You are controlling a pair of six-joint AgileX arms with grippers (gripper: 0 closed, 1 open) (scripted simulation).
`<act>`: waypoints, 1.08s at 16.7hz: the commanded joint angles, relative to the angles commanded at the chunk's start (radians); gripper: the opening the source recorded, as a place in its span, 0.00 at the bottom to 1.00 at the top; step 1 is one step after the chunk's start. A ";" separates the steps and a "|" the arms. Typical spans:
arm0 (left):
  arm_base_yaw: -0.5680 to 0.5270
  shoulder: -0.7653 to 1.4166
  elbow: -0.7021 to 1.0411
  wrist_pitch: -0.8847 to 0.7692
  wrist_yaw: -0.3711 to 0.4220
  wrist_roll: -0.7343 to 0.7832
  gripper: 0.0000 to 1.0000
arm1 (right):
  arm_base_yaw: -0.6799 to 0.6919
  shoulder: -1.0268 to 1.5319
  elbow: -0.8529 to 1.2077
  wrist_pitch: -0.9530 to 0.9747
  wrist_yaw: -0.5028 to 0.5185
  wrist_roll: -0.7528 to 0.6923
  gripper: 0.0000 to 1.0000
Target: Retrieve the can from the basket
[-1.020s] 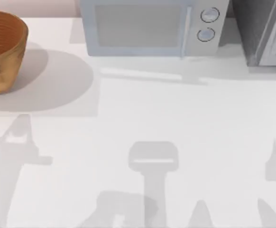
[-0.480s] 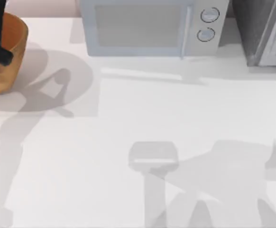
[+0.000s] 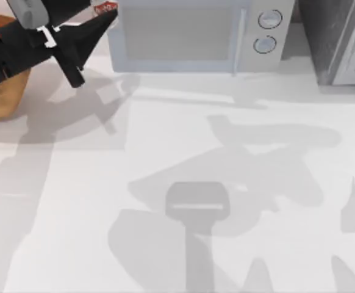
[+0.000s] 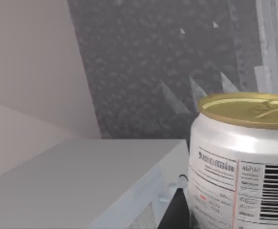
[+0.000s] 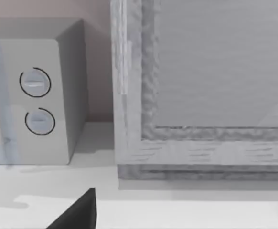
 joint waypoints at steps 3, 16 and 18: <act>-0.030 0.230 0.078 0.090 0.143 0.008 0.00 | 0.000 0.000 0.000 0.000 0.000 0.000 1.00; -0.103 0.665 0.177 0.189 0.433 0.037 0.00 | 0.000 0.000 0.000 0.000 0.000 0.000 1.00; -0.103 0.665 0.177 0.189 0.433 0.037 0.00 | 0.000 0.000 0.000 0.000 0.000 0.000 1.00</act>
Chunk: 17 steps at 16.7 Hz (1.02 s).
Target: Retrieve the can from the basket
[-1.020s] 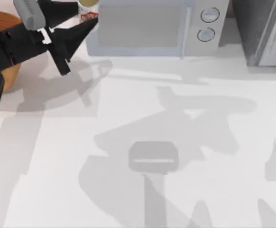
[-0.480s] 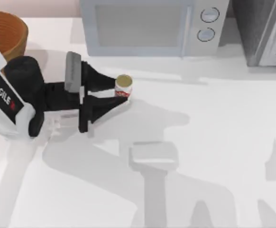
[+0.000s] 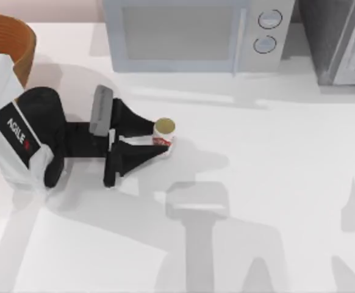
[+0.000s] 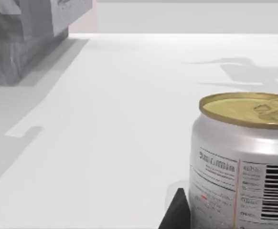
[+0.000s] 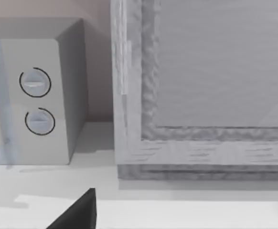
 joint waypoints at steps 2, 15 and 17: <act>0.000 0.000 0.000 0.000 0.000 0.000 0.08 | 0.000 0.000 0.000 0.000 0.000 0.000 1.00; 0.000 0.000 0.000 0.000 0.000 0.000 1.00 | 0.000 0.000 0.000 0.000 0.000 0.000 1.00; 0.000 0.000 0.000 0.000 0.000 0.000 1.00 | 0.000 0.000 0.000 0.000 0.000 0.000 1.00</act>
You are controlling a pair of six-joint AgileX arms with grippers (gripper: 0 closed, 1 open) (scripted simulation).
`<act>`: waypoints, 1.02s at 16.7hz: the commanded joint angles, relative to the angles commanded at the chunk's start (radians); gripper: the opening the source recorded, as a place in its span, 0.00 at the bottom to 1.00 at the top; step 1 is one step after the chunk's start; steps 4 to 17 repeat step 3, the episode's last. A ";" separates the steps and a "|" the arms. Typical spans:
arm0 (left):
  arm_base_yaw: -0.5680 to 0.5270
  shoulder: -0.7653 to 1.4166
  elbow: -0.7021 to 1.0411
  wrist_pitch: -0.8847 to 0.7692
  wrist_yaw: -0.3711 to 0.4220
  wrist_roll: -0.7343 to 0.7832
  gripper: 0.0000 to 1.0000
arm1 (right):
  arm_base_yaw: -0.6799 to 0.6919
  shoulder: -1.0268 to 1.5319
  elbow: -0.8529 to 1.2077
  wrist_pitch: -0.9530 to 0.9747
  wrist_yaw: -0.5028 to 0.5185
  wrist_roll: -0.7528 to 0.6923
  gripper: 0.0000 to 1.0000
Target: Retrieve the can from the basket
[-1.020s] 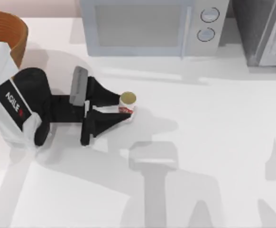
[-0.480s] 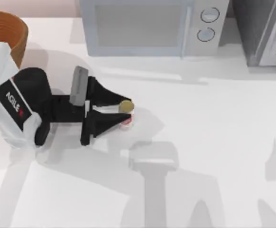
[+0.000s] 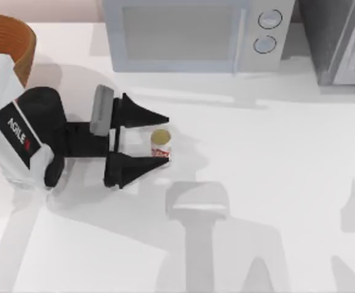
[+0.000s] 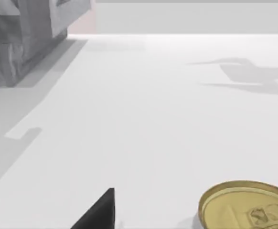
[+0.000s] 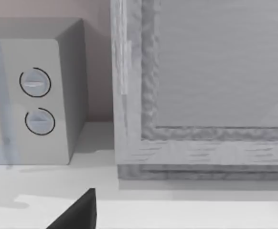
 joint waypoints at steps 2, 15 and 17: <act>0.000 0.000 0.000 0.000 0.000 0.000 1.00 | 0.000 0.000 0.000 0.000 0.000 0.000 1.00; 0.000 0.000 0.000 0.000 0.000 0.000 1.00 | 0.000 0.000 0.000 0.000 0.000 0.000 1.00; 0.000 0.000 0.000 0.000 0.000 0.000 1.00 | 0.000 0.000 0.000 0.000 0.000 0.000 1.00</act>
